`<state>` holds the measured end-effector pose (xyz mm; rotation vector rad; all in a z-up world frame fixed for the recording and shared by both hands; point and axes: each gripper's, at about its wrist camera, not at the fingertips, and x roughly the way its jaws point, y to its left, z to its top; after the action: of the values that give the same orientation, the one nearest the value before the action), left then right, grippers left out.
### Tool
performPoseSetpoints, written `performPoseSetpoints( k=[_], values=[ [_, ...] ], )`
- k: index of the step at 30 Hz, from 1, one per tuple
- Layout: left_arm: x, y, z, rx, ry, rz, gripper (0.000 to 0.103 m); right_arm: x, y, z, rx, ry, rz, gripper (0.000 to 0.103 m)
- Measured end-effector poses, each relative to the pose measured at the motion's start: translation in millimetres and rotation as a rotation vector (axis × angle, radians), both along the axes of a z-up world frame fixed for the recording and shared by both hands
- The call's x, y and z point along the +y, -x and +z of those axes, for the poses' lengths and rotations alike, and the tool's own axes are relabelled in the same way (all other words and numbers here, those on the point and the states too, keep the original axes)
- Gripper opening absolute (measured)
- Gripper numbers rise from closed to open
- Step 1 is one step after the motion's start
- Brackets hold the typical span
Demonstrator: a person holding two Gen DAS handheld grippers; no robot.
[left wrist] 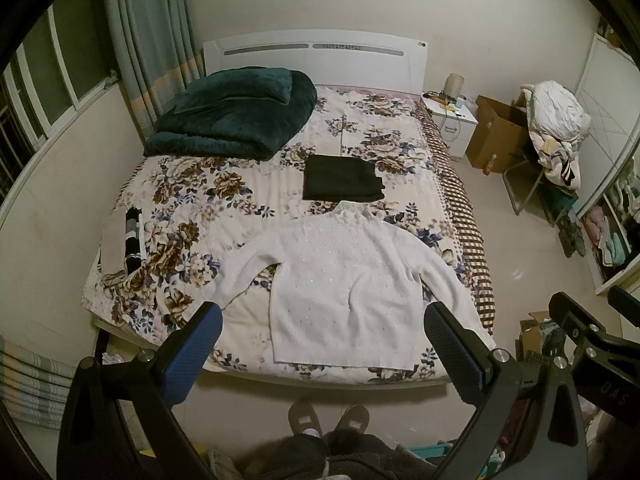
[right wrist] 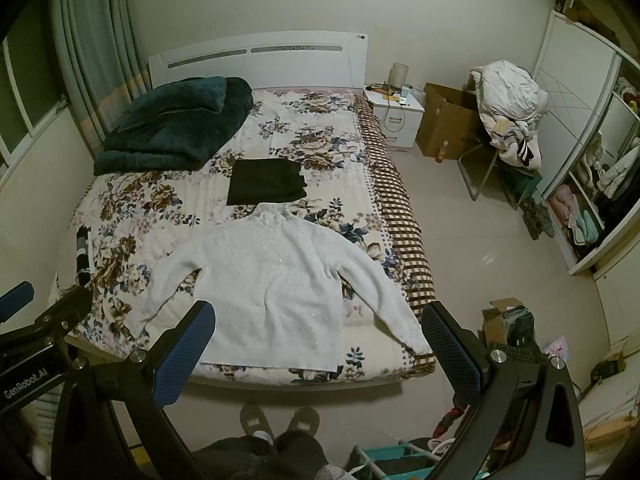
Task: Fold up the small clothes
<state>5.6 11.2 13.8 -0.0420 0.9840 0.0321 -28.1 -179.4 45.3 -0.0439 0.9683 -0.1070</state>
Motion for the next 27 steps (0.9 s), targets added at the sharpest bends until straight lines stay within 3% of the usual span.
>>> performPoseSetpoints(
  k=[27],
  values=[
    [-2.5,1.6,-1.4,-0.004,0.001,0.0,0.103,0.4,2.1,4.8,-0.005,-0.002,0.0,0.103]
  ],
)
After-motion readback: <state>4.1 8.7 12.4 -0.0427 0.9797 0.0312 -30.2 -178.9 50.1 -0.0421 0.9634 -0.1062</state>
